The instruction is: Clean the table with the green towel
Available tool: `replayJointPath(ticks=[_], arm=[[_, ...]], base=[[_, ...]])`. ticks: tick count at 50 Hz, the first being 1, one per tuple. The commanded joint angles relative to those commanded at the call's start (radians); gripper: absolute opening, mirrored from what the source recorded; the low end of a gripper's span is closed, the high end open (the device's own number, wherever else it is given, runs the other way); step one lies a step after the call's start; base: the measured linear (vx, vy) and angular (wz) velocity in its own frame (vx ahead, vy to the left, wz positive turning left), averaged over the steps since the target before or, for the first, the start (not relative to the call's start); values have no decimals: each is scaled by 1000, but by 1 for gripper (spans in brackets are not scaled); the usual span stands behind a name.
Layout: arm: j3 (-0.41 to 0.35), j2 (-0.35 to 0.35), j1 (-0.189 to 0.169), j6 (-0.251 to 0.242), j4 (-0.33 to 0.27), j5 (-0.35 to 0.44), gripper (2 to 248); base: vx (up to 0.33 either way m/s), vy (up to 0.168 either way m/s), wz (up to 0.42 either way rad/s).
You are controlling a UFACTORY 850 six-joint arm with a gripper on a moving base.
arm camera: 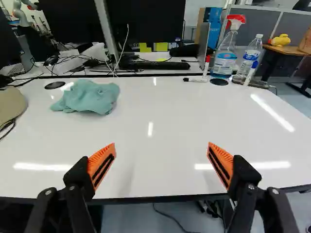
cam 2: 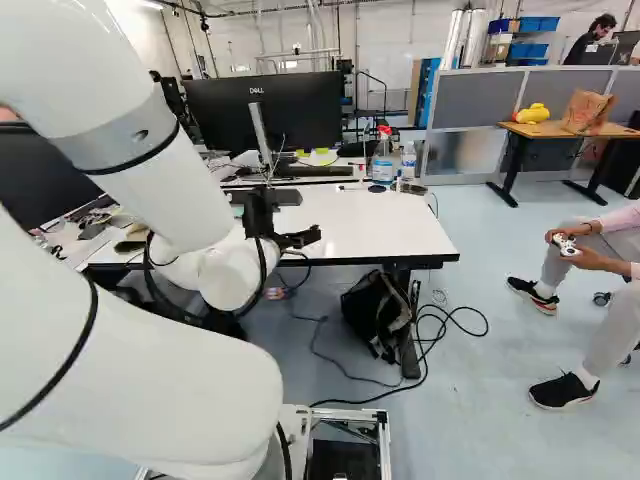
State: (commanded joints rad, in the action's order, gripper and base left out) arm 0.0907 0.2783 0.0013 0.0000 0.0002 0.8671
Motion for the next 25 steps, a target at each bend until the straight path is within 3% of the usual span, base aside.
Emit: replayJointPath(ticks=[25], arm=[[-3,1,-1,0,0,6,247]], base=[[0,0,0]])
